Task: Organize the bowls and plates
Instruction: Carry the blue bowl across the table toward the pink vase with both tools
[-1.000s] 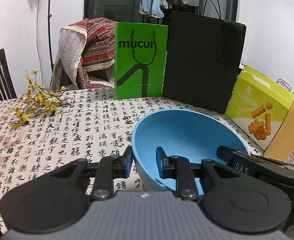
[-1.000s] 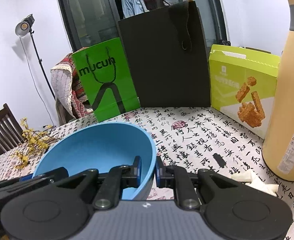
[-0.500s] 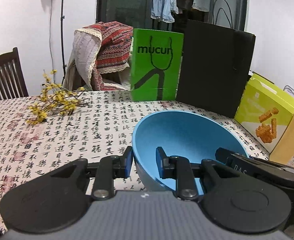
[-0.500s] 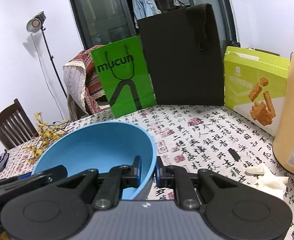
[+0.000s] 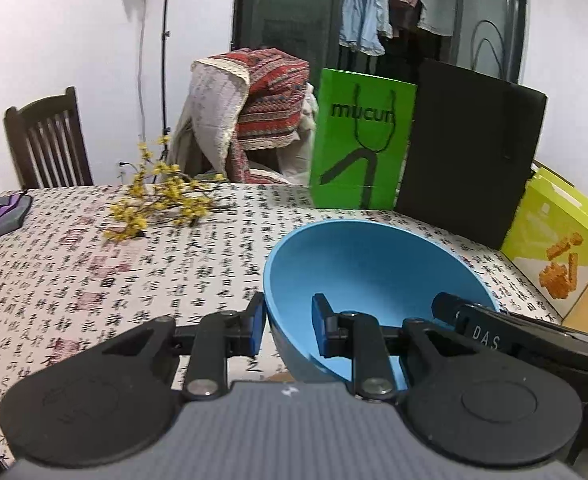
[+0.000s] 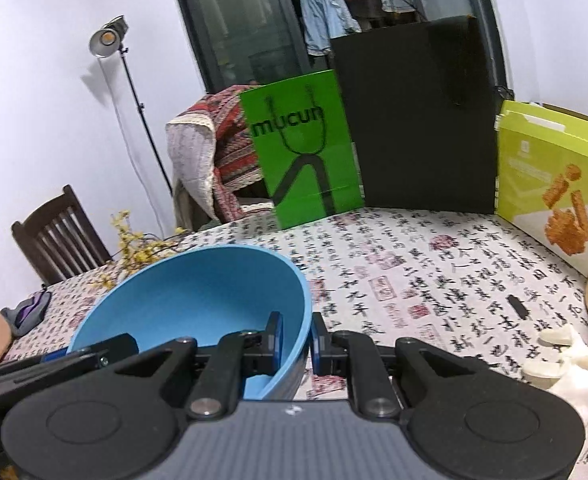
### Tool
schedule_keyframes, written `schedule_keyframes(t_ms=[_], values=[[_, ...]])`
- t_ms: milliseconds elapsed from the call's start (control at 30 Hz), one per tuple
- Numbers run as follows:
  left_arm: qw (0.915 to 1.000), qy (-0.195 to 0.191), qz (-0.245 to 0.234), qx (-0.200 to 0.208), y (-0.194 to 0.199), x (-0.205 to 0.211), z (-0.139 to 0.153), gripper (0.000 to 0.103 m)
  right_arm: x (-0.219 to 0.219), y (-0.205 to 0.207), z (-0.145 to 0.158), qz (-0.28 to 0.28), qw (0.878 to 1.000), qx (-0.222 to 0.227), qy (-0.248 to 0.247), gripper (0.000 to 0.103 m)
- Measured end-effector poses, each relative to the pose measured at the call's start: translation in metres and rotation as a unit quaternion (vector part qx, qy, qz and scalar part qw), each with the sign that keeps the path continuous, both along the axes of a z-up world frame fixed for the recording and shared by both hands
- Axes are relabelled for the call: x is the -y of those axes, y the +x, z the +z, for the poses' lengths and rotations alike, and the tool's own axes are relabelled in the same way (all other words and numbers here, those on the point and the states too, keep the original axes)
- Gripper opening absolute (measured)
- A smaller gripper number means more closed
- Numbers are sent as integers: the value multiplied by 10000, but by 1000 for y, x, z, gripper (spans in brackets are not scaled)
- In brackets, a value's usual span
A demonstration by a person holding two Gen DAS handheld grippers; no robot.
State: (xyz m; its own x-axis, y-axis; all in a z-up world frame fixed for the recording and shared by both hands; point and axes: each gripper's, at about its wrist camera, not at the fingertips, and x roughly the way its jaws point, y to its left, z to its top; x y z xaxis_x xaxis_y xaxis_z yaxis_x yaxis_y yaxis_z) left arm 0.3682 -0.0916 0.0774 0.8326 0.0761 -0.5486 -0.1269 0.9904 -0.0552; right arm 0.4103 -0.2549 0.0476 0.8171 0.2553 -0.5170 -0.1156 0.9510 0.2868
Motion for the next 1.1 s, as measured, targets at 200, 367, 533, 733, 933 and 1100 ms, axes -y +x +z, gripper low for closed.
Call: schedule_keyframes(t_ms=[200, 367, 533, 733, 933, 1100], values=[[9997, -6, 229, 34, -11, -20, 4, 24, -22, -2, 3, 240, 9997, 26, 26, 14], [9992, 9, 392, 44, -19, -34, 6, 24, -38, -5, 4, 411, 9991, 22, 47, 14], [9987, 15, 501, 70, -26, -45, 8, 24, -50, -8, 6, 538, 9985, 36, 64, 14], [9981, 0, 612, 87, -34, -57, 10, 24, -62, -13, 9, 665, 9977, 68, 72, 14], [9975, -11, 698, 112, -43, -65, 12, 24, -69, -19, 11, 757, 9971, 92, 87, 14], [9968, -22, 784, 127, -51, -71, 13, 24, -77, -25, 14, 842, 9963, 111, 92, 14]])
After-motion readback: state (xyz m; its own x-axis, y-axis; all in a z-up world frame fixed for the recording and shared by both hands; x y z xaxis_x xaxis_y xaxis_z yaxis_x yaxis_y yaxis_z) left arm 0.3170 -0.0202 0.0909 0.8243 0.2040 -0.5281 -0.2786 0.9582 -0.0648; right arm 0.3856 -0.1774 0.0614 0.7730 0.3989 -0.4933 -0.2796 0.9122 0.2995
